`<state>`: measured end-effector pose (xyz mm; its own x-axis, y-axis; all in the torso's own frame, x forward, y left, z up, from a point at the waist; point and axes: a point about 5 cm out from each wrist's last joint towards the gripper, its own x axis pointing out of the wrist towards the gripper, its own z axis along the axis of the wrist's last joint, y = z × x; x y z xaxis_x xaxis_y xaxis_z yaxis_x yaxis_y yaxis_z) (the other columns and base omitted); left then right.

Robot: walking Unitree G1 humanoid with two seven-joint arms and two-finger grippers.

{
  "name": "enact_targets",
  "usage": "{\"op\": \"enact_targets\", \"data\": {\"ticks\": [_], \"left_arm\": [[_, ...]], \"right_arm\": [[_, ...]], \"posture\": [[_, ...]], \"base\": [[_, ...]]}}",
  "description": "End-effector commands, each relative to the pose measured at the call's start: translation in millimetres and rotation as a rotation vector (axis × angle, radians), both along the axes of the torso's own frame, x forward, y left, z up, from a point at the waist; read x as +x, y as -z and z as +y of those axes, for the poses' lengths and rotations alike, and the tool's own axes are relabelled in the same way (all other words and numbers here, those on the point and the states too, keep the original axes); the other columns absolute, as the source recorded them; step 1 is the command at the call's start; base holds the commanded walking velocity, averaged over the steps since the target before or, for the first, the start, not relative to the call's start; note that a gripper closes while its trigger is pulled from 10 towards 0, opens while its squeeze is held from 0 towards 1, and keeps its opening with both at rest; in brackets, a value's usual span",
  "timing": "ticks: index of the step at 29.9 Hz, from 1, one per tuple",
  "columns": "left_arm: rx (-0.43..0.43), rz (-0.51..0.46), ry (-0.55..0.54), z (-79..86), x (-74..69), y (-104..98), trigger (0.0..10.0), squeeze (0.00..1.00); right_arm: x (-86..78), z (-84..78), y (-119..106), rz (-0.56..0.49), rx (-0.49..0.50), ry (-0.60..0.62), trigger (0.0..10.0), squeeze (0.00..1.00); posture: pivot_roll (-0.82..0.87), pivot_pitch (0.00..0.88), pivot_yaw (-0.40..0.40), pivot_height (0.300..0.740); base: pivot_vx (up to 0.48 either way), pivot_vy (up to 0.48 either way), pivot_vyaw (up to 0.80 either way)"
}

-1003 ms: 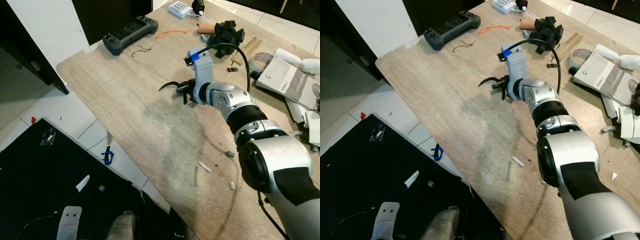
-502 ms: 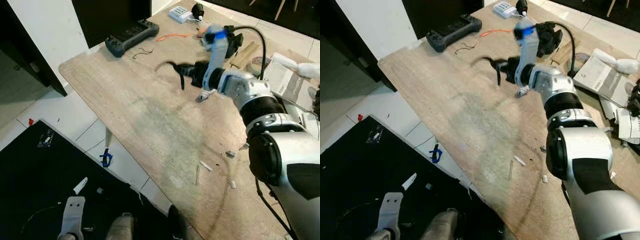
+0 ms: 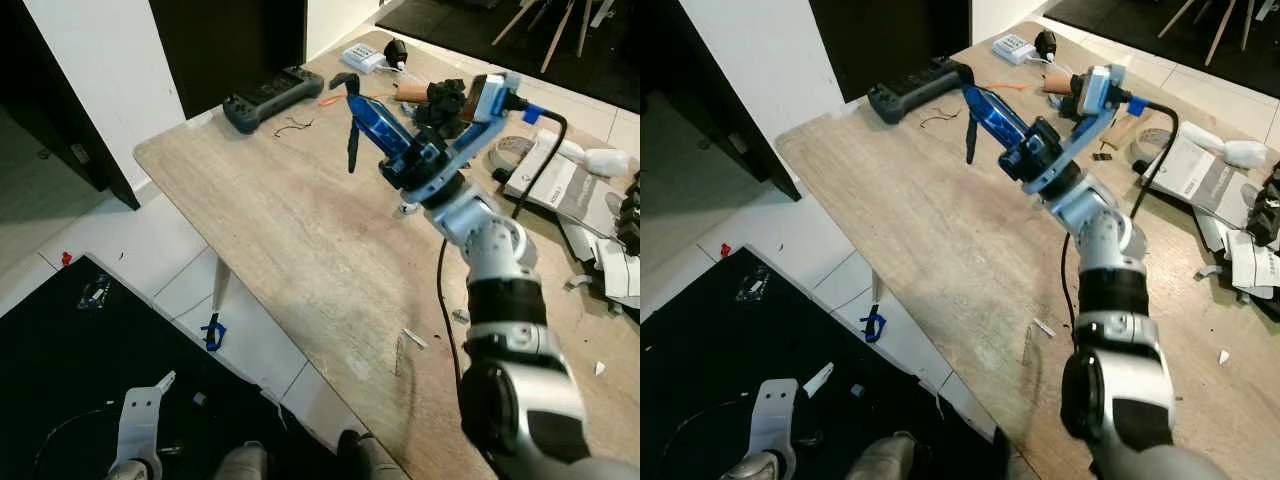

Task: Picking trash to rubbish bin

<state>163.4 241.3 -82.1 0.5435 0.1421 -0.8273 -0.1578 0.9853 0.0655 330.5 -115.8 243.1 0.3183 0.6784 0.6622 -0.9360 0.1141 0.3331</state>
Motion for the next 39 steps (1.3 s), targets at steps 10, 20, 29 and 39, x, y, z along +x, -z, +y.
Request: {"op": "enact_targets", "data": {"ticks": [10, 20, 29, 39], "left_arm": [[0.025, 0.023, -0.015, 3.0, 2.3, -1.0, 10.0, 0.0], [0.017, 0.037, -0.016, -1.4, -2.1, 2.1, 10.0, 0.0], [0.02, 0.04, -0.004, -0.6, -2.5, 2.0, 10.0, 0.0], [0.03, 0.035, 0.014, -0.5, -0.9, 1.2, 10.0, 0.0]], "right_arm": [[-20.8, 30.4, 4.5, 0.048, 0.016, -0.041, 10.0, 0.0], [-13.0, 45.1, 22.0, 0.148, -0.147, 0.113, 10.0, 0.0], [-16.0, 50.0, 34.8, 0.174, -0.21, 0.153, 10.0, 0.0], [-13.2, 49.2, 39.9, 0.18, -0.247, 0.192, 10.0, 0.0]], "posture": [[0.03, 0.063, 0.043, 0.74], [0.03, 0.063, 0.036, 0.74], [0.03, 0.074, 0.044, 0.74], [0.03, 0.081, 0.043, 0.74]], "base": [[-0.157, 0.0, 0.0], [-0.262, 0.0, 0.0], [-0.057, 0.0, 0.0], [0.0, 0.0, 0.22]]}}
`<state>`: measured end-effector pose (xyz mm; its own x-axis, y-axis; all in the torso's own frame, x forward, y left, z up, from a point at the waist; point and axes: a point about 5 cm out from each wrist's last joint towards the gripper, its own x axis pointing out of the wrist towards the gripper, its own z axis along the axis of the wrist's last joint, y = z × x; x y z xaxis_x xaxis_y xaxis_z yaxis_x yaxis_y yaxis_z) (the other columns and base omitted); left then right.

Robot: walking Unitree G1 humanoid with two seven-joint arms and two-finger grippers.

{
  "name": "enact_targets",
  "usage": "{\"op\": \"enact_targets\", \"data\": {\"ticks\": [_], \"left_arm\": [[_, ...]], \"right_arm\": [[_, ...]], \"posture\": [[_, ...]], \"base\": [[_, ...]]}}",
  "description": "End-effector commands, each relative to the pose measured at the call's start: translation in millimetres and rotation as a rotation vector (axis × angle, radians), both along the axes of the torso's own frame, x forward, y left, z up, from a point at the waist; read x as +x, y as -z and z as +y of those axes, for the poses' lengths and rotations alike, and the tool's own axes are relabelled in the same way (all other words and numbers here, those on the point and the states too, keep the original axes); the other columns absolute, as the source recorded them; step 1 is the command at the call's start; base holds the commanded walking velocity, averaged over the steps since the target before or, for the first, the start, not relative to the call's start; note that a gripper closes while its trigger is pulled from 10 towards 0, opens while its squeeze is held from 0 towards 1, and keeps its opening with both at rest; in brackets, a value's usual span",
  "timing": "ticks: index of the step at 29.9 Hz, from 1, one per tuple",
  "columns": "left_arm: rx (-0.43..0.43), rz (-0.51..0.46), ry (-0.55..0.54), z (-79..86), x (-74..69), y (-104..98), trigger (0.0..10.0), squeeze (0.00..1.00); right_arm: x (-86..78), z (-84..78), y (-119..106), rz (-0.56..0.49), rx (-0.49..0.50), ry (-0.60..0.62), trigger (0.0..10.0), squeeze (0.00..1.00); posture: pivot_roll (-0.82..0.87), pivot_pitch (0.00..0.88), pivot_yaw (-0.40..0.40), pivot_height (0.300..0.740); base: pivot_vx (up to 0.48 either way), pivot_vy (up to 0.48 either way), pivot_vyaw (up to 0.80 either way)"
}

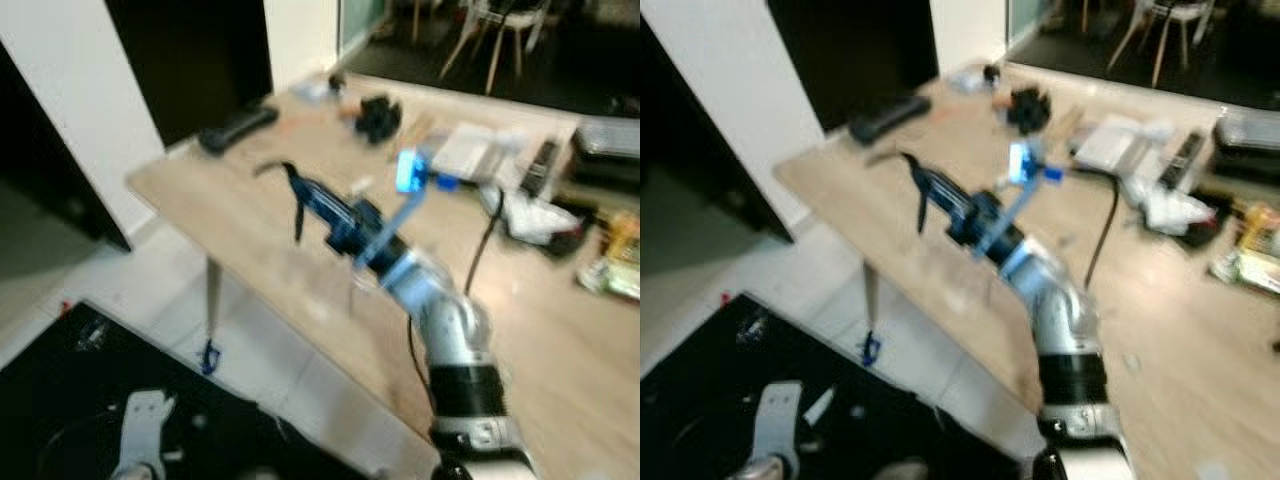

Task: Picking trash to rubbish bin

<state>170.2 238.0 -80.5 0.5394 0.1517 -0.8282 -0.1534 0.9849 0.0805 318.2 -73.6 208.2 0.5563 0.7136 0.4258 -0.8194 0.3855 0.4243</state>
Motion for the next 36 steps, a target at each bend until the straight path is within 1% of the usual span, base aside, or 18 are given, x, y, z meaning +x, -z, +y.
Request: {"op": "enact_targets", "data": {"ticks": [1, 13, 18, 19, 23, 26, 32, 36], "left_arm": [[0.015, 0.031, 0.011, 2.5, -8.0, 3.0, 10.0, 0.0], [0.032, 0.051, 0.052, 0.3, -12.1, 5.2, 10.0, 0.0], [0.038, 0.054, 0.067, 0.1, -12.4, 5.4, 10.0, 0.0], [0.042, 0.056, 0.074, 0.0, -12.7, 5.6, 10.0, 0.0], [0.045, 0.059, 0.087, -1.1, -13.3, 6.0, 10.0, 0.0], [0.044, 0.069, 0.106, -3.2, -16.1, 7.7, 10.0, 0.0], [0.043, 0.086, 0.118, -5.5, -22.1, 10.5, 10.0, 0.0], [0.041, 0.09, 0.12, -6.4, -23.7, 11.3, 10.0, 0.0]], "right_arm": [[-1.3, 7.3, 5.6, 0.014, -0.018, -0.017, 10.0, 0.0], [-5.3, 10.4, 11.1, 0.009, -0.064, -0.032, 10.0, 0.0], [-6.4, 13.1, 15.9, 0.011, -0.109, -0.042, 10.0, 0.0], [-7.3, 15.3, 18.6, 0.011, -0.132, -0.049, 10.0, 0.0], [-8.0, 17.5, 20.9, 0.012, -0.15, -0.054, 10.0, 0.0], [-8.7, 20.7, 25.5, 0.014, -0.186, -0.063, 10.0, 0.0], [-9.8, 25.2, 29.9, 0.016, -0.217, -0.071, 10.0, 0.0], [-10.0, 27.2, 31.5, 0.018, -0.224, -0.073, 10.0, 0.0]], "posture": [[0.03, 0.081, 0.043, 0.74], [0.03, 0.09, 0.047, 0.74], [0.03, 0.091, 0.044, 0.74], [0.03, 0.089, 0.043, 0.74], [0.03, 0.089, 0.043, 0.74], [0.03, 0.087, 0.043, 0.74], [0.03, 0.084, 0.041, 0.74], [0.03, 0.084, 0.041, 0.74]], "base": [[0.0, 0.0, 0.73], [0.0, 0.0, 0.73], [0.0, 0.0, 0.73], [0.0, 0.0, 0.73], [0.0, 0.0, 0.73], [0.0, 0.0, 0.73], [0.0, 0.0, 0.73], [0.0, 0.0, 0.73]]}}
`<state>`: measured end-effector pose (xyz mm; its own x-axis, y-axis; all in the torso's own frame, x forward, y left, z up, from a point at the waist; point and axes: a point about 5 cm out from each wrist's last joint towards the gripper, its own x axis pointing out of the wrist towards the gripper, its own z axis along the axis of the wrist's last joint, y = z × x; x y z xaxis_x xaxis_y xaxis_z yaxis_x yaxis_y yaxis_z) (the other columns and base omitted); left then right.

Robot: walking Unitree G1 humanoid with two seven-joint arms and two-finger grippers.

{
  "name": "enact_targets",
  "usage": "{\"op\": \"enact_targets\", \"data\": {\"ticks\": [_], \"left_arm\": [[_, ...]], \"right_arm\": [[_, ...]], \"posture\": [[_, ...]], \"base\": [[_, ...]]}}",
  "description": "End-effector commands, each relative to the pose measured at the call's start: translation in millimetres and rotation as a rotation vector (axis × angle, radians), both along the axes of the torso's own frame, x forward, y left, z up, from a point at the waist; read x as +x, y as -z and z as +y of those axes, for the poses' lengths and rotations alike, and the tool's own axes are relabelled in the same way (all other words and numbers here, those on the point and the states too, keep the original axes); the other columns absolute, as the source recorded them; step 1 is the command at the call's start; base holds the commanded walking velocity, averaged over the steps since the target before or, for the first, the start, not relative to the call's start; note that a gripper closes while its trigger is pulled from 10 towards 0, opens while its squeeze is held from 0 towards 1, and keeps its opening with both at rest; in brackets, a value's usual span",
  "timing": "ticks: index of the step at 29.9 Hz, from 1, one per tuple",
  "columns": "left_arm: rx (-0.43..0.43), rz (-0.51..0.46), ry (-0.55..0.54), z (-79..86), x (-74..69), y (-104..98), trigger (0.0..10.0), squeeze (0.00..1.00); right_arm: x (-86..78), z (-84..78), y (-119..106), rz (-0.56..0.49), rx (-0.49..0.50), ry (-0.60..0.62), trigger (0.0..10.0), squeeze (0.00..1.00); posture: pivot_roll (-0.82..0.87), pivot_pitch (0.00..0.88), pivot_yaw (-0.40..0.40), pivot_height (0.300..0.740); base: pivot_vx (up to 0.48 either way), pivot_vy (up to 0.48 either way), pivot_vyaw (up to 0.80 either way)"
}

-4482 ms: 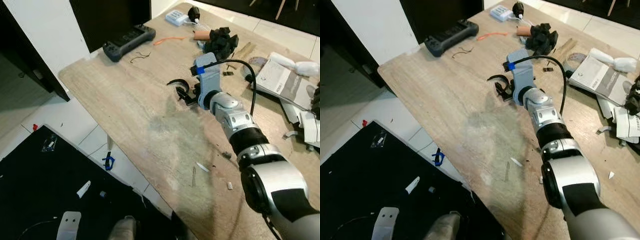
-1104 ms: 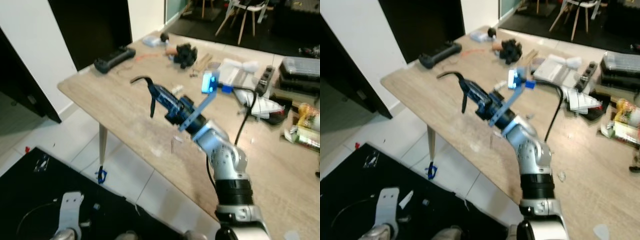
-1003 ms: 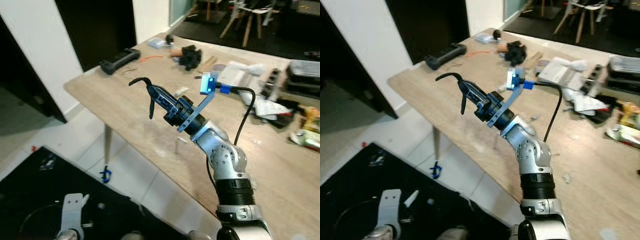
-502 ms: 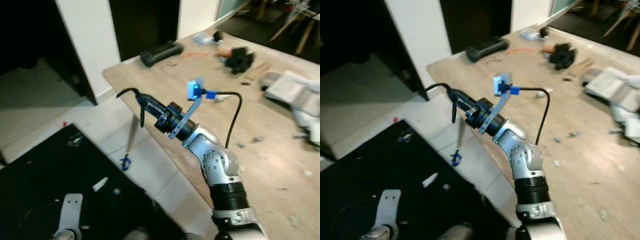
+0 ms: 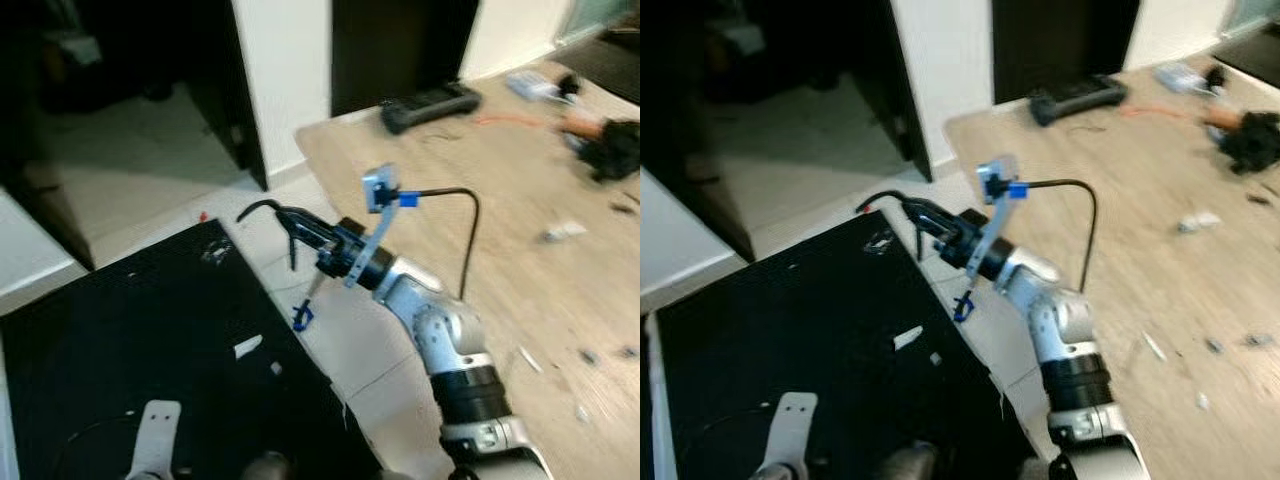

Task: Picking trash to rubbish bin

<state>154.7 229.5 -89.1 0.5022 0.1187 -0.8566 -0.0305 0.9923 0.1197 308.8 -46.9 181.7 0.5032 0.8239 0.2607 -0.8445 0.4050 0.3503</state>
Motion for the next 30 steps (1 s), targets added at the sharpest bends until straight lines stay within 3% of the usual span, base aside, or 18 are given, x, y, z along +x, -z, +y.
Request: {"op": "enact_targets", "data": {"ticks": [1, 15, 30], "left_arm": [[0.008, 0.028, 0.004, 1.6, -8.4, 3.0, 10.0, 0.0], [0.002, 0.042, 0.006, 2.1, -14.9, 5.1, 10.0, 0.0], [-0.038, 0.046, -0.01, 5.4, -22.1, 6.4, 10.0, 0.0]], "right_arm": [[-0.7, 1.4, 6.2, 0.009, -0.024, 0.0, 10.0, 0.0], [-4.8, 4.9, 24.7, 0.042, -0.084, -0.002, 10.0, 0.0], [-6.5, 8.6, 26.5, 0.039, -0.089, -0.015, 10.0, 0.0]], "posture": [[0.03, 0.086, 0.04, 0.74], [0.03, 0.092, 0.038, 0.74], [0.04, 0.095, 0.041, 0.74]], "base": [[0.0, 0.0, 0.73], [0.0, 0.0, 0.73], [0.0, 0.0, 0.73]]}}
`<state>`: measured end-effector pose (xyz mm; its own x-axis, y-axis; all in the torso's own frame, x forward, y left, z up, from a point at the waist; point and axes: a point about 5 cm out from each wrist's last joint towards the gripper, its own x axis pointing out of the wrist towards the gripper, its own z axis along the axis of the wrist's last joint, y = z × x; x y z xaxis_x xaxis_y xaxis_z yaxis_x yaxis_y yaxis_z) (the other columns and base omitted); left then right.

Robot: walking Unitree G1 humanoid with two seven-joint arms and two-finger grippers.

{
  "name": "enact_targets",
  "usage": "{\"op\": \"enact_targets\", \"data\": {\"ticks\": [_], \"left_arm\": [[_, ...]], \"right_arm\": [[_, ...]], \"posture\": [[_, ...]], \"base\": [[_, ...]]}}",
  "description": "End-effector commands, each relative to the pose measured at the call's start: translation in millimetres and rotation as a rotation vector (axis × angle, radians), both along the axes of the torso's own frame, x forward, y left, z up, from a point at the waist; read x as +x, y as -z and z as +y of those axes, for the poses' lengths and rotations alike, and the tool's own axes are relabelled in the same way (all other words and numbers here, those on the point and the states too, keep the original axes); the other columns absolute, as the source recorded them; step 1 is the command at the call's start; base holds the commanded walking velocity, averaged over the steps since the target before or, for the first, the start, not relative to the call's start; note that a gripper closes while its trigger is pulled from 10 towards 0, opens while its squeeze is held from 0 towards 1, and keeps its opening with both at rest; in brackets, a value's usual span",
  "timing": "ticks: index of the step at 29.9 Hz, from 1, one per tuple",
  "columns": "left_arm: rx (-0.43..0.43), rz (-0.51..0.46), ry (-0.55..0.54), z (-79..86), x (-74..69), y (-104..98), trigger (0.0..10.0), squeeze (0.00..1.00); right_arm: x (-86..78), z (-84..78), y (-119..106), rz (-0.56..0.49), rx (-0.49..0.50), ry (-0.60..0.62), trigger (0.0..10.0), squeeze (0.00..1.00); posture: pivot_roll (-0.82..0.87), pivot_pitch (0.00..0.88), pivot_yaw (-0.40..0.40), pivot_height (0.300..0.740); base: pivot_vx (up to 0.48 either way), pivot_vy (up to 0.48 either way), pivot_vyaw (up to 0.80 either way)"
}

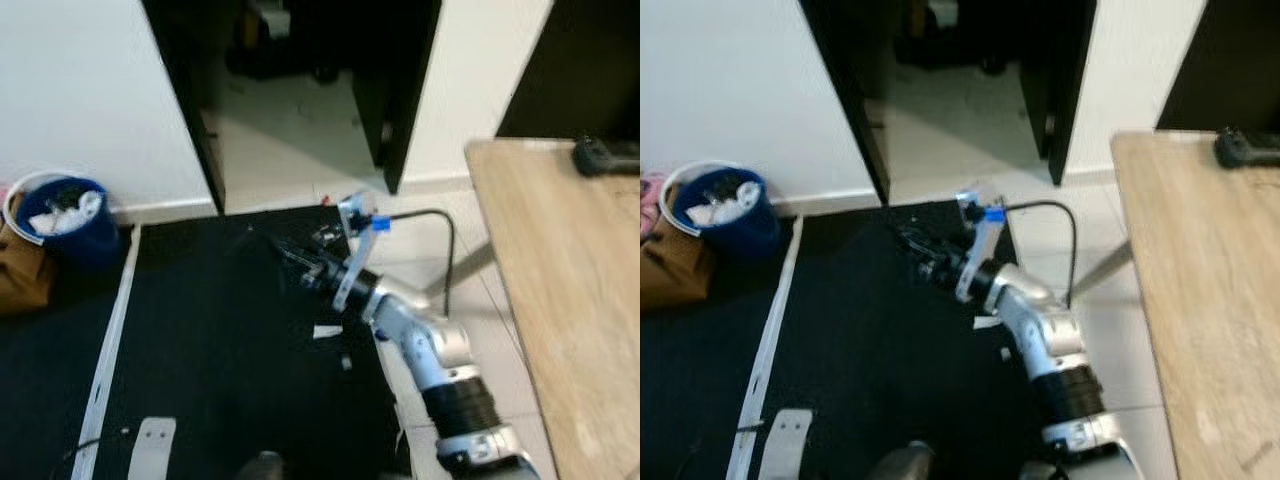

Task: Picking trash to rubbish bin

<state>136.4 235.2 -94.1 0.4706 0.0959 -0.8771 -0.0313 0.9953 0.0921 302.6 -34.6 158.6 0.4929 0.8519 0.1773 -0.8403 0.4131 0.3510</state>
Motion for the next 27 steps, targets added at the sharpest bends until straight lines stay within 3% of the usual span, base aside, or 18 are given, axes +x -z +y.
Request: {"op": "enact_targets", "data": {"ticks": [1, 27], "left_arm": [[-0.011, 0.01, -0.005, -0.5, -3.9, 1.5, 10.0, 0.0], [-0.029, 0.002, 0.014, -12.5, 0.8, 2.6, 10.0, 0.0]], "right_arm": [[-0.4, -3.4, 3.5, 0.0, -0.012, 0.006, 10.0, 0.0], [-1.5, -1.6, 4.3, -0.007, -0.018, -0.007, 10.0, 0.0]], "posture": [[0.04, 0.095, 0.041, 0.74], [0.04, 0.095, 0.04, 0.74]], "base": [[0.0, 0.0, 0.73], [0.0, 0.0, 0.72]]}}
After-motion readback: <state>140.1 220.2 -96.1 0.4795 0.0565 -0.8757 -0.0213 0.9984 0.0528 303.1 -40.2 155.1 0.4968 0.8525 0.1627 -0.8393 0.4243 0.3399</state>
